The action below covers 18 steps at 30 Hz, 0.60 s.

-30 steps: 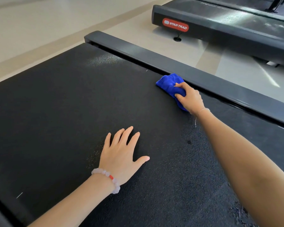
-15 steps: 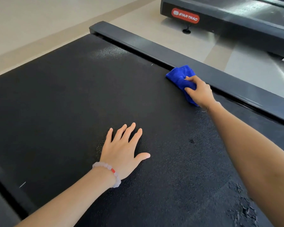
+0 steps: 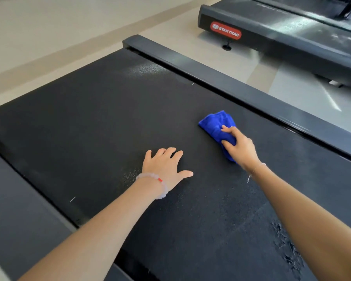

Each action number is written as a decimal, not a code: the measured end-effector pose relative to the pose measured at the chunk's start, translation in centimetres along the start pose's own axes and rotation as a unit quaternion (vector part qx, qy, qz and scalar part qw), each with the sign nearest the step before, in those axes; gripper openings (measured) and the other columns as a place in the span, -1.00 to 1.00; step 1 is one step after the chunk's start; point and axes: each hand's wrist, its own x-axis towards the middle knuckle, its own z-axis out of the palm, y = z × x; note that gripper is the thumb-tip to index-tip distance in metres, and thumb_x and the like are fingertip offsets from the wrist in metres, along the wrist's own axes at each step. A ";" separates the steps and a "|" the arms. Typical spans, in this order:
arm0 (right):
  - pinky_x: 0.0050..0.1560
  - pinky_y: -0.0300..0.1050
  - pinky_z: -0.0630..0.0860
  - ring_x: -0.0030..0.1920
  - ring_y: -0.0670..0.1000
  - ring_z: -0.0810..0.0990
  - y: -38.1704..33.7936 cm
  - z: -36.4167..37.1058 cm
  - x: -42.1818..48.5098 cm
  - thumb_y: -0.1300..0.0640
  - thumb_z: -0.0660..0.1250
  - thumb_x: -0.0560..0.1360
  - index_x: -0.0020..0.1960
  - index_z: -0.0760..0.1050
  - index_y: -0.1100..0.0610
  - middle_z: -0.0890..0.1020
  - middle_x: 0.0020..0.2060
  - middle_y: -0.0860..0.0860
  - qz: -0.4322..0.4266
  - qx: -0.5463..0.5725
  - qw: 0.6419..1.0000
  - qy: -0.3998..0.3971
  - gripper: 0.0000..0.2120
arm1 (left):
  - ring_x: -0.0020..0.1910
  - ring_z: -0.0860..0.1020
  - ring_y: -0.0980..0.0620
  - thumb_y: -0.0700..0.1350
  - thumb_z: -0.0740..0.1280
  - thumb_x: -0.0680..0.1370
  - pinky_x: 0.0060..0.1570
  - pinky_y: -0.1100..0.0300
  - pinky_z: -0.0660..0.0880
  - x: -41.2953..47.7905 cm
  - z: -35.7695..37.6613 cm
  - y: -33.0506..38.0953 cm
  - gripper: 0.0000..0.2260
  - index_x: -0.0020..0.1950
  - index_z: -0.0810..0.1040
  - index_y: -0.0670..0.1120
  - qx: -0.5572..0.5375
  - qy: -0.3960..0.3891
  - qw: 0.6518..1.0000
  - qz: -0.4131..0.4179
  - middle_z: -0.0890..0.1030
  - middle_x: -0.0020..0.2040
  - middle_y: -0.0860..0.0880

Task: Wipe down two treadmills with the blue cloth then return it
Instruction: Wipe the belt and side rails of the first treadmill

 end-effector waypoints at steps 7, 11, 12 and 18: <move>0.14 -0.28 0.30 0.30 -0.10 0.43 -3.5 1.6 -7.5 0.16 0.26 0.50 0.23 0.43 -0.11 0.48 0.26 -0.29 0.010 0.023 1.000 -0.014 -0.66 | 0.49 0.00 0.10 0.33 0.03 0.54 0.45 -0.01 -0.01 -9.9 2.6 -2.6 -0.37 0.53 -0.04 0.12 -0.004 0.013 1.000 0.003 -0.01 0.53 0.14; 0.13 -0.30 0.29 0.30 -0.11 0.43 -5.4 2.6 -11.3 0.18 0.26 0.50 0.21 0.45 -0.09 0.48 0.25 -0.29 0.012 0.039 0.999 -0.024 -0.68 | 0.49 0.01 0.11 0.31 0.03 0.55 0.45 0.03 0.01 -13.8 4.0 -4.1 -0.39 0.53 -0.03 0.11 -0.003 0.027 1.000 -0.003 0.04 0.52 0.14; 0.13 -0.31 0.28 0.31 -0.12 0.42 -5.8 2.8 -12.2 0.19 0.26 0.50 0.20 0.45 -0.09 0.48 0.25 -0.29 0.010 0.041 0.999 -0.028 -0.68 | 0.48 0.01 0.10 0.30 0.04 0.55 0.45 0.04 0.01 -14.5 4.1 -4.4 -0.39 0.53 -0.03 0.11 -0.005 0.029 1.000 -0.003 0.05 0.51 0.13; 0.11 -0.43 0.21 0.35 -0.17 0.34 -8.0 4.8 -17.5 0.22 0.26 0.50 0.21 0.45 -0.05 0.45 0.27 -0.31 -0.005 0.018 0.999 -0.048 -0.68 | 0.50 -0.02 0.06 0.29 0.05 0.56 0.45 0.01 -0.01 -17.4 5.7 -5.1 -0.40 0.53 0.02 0.09 -0.011 0.040 0.999 0.005 0.02 0.53 0.10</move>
